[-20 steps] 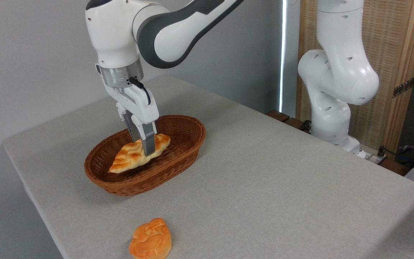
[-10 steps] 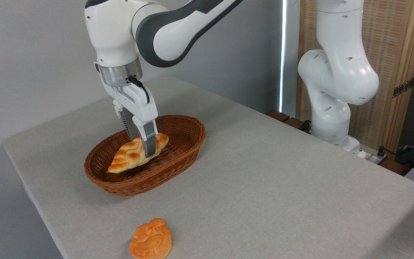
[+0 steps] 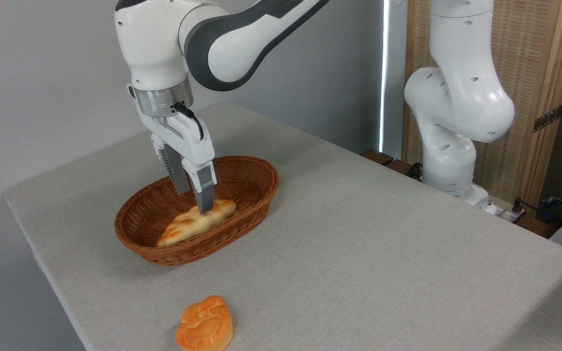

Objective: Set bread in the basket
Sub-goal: 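Lower the croissant into the basket and open the gripper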

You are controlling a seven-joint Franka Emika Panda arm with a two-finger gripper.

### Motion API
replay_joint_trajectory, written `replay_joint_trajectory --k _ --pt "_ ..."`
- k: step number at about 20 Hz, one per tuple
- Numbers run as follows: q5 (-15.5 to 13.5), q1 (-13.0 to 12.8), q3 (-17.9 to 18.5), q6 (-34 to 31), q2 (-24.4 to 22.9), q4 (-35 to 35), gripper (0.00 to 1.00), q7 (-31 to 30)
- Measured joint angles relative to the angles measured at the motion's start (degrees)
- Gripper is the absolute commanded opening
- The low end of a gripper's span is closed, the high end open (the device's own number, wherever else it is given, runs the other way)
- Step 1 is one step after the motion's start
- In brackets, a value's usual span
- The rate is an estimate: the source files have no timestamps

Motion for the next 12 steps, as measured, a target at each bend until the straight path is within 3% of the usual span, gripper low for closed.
replay_joint_trajectory --k 12 --pt "0.0 0.3 0.4 -1.9 -0.9 2.3 1.0 -0.4"
